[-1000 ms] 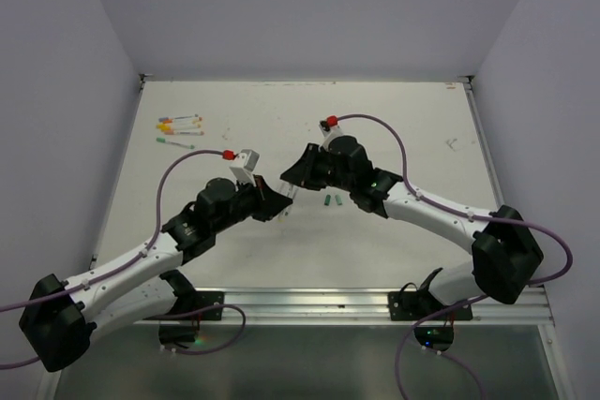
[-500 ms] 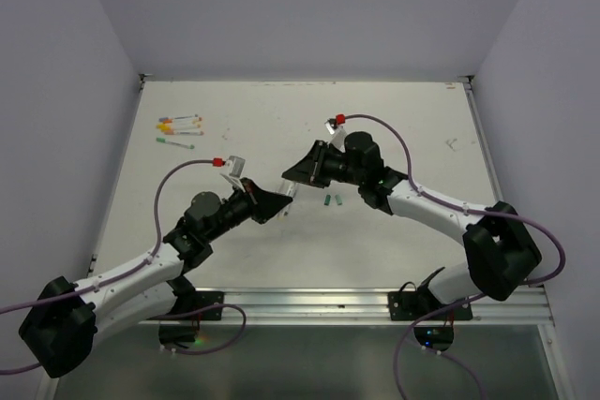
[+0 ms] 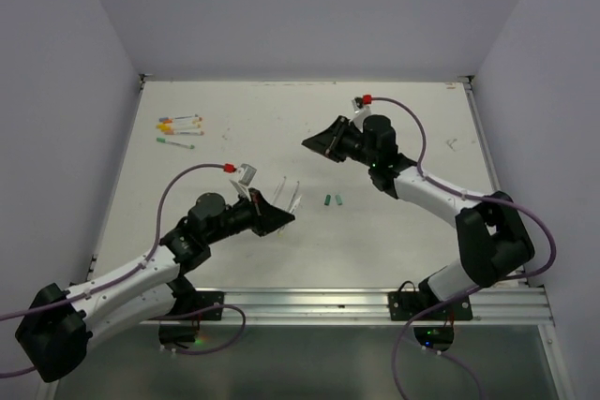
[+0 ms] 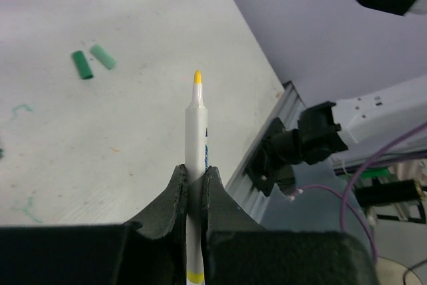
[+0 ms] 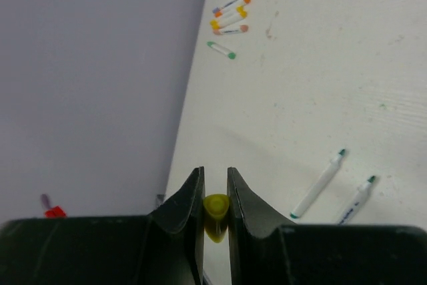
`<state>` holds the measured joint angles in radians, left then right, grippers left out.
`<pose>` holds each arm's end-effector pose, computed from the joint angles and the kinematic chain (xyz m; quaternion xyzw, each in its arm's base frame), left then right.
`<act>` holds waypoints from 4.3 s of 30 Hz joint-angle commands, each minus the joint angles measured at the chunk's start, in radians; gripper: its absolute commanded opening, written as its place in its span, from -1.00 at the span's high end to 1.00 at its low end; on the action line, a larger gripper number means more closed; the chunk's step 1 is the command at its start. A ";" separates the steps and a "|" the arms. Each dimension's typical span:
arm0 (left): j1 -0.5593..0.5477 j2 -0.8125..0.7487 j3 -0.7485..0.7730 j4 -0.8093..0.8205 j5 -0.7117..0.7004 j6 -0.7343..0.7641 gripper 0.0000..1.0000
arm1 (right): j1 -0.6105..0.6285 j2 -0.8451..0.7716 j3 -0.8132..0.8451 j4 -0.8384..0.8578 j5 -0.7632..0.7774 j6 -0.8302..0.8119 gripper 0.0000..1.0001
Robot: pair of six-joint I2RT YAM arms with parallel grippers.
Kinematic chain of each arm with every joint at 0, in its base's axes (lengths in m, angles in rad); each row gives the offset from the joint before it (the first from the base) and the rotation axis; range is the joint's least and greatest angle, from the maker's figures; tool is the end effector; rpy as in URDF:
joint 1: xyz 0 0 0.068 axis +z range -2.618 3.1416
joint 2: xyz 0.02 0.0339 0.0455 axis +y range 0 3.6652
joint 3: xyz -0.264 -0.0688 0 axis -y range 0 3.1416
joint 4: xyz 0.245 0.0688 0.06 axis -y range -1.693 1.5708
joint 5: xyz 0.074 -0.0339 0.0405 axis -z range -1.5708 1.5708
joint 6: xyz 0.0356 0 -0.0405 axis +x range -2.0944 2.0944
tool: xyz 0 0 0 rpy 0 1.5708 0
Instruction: Open the pen caps
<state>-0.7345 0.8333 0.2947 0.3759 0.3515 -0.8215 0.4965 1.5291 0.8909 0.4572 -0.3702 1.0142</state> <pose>0.1325 -0.1362 0.2173 0.0804 0.7547 -0.5423 0.3604 0.2989 0.1766 0.2602 0.0793 0.7600 0.5344 0.3613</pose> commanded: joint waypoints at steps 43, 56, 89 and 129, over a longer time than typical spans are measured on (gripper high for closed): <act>0.291 0.667 0.199 0.026 -0.298 0.193 1.00 | -0.067 0.132 -0.010 -0.700 0.341 -0.528 0.42; 0.291 0.691 0.178 0.017 -0.321 0.156 0.56 | -0.067 0.135 -0.006 -0.687 0.323 -0.534 0.30; 0.319 0.242 0.367 -0.452 -0.933 0.033 -0.99 | -0.061 -0.195 -0.066 -0.672 0.158 -0.488 -0.97; 0.765 1.325 1.316 -1.138 -1.002 -0.436 -0.81 | -0.058 -0.294 -0.127 -0.538 -0.033 -0.551 -0.97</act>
<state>0.0082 2.1342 1.5608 -0.6861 -0.6075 -1.1946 0.4374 1.2518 0.7746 -0.1265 -0.3885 0.4702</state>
